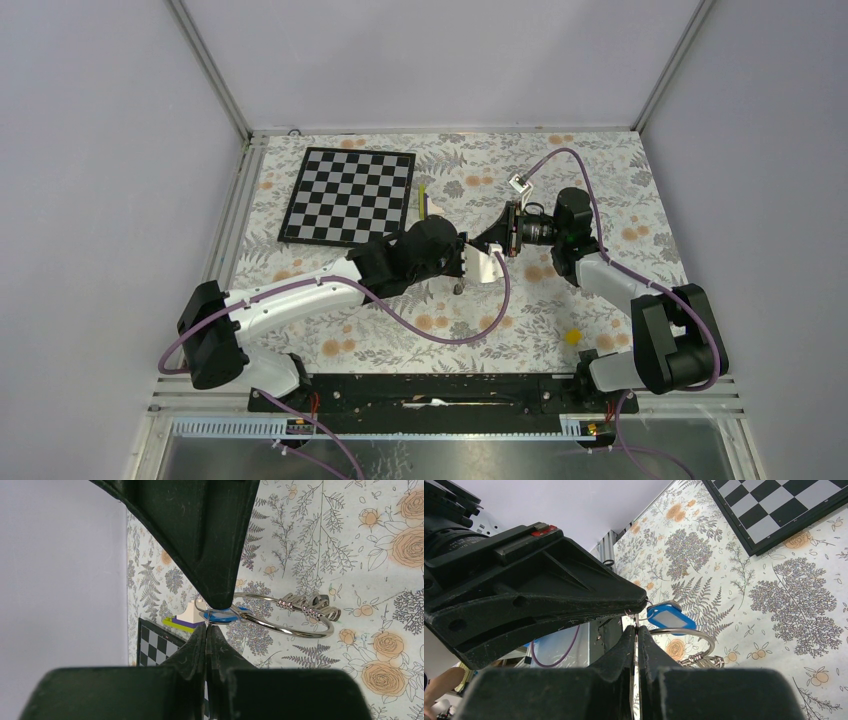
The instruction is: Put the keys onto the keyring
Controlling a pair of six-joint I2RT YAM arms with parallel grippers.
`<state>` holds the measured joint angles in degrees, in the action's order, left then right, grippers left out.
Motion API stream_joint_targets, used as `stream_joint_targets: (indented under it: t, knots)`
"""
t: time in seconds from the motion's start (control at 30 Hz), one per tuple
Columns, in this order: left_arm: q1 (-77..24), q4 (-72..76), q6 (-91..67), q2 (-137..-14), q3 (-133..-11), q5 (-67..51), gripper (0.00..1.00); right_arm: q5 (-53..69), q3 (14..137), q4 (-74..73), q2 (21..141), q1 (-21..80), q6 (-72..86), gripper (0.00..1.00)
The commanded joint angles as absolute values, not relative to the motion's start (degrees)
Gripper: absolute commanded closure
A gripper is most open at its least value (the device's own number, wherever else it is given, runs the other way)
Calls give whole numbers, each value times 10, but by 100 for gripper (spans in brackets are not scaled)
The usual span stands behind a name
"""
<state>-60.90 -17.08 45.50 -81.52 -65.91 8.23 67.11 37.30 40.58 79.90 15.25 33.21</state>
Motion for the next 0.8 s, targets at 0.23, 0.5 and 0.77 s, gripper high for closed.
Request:
stream_joint_targets:
  t: [0.23,0.5,0.77]
  knots:
    - [-617,-139,459,-818,-681,87,100,690,387,420,802,166,319,100]
    - [-619,-139,460,-819,-681,87,100,689,388,415,801,166,316,100]
    - [-620,-139,462,-821,-682,89,100,688,388,411,801,168,312,100]
